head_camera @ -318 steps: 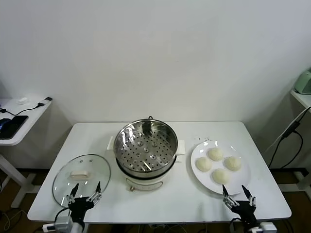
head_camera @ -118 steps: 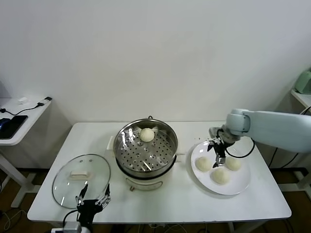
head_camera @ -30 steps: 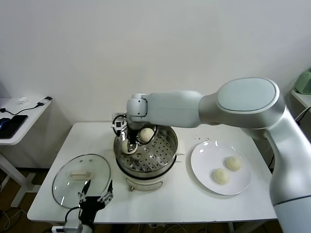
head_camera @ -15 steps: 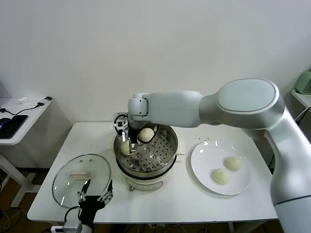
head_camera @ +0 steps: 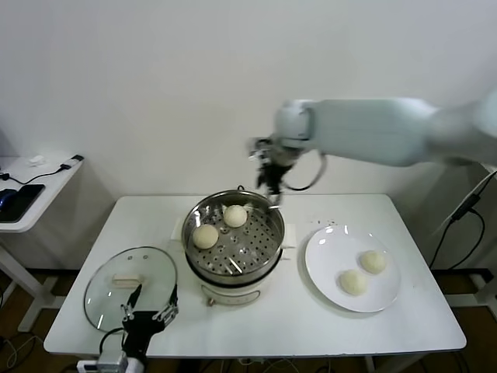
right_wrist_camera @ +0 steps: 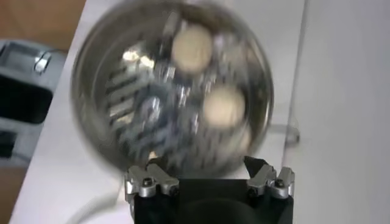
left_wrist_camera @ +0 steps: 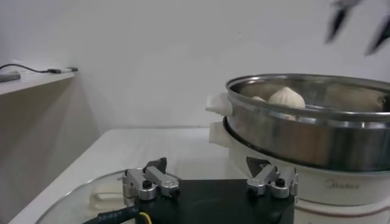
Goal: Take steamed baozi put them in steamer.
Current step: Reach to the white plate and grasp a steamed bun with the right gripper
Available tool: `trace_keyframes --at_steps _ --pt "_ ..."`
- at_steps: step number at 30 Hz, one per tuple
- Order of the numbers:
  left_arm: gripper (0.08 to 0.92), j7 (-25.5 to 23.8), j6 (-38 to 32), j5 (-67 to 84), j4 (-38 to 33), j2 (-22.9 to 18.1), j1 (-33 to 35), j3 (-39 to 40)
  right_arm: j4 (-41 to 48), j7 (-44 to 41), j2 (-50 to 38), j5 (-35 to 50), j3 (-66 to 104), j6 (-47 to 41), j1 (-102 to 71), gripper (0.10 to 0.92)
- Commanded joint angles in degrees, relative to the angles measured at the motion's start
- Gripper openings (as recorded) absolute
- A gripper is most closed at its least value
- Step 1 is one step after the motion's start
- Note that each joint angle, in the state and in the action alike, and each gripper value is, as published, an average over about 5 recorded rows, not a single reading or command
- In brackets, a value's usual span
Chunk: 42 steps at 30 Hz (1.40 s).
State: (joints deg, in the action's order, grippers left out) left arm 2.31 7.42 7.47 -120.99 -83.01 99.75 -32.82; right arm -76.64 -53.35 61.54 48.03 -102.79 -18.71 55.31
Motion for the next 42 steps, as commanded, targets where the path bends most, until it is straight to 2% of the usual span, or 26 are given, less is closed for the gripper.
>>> trace_keyframes --at_steps 1,6,12,24,42 --pt "0.823 0.0 0.1 0.0 0.2 -0.2 -0.1 0.0 -12.7 -1.8 -22.0 -8.8 -9.1 2.2 5.4 0.823" --pt "0.823 0.0 0.2 -0.3 0.6 -0.6 0.1 0.1 -14.7 1.3 -28.7 -15.4 -6.1 0.7 -4.3 0.823" --pt "0.823 0.0 0.1 -1.1 0.4 -1.3 0.5 0.5 -13.5 3.0 -31.3 -20.8 -0.3 -0.5 -15.8 0.823" --pt "0.823 0.1 -0.2 -1.9 0.9 -2.0 1.1 0.6 -3.9 7.3 -26.5 -25.6 15.0 -2.4 -34.0 0.823" --pt "0.823 0.2 -0.3 -1.9 1.7 -2.0 0.8 0.9 -1.0 9.3 -23.9 -25.9 17.6 -3.1 -37.5 0.823"
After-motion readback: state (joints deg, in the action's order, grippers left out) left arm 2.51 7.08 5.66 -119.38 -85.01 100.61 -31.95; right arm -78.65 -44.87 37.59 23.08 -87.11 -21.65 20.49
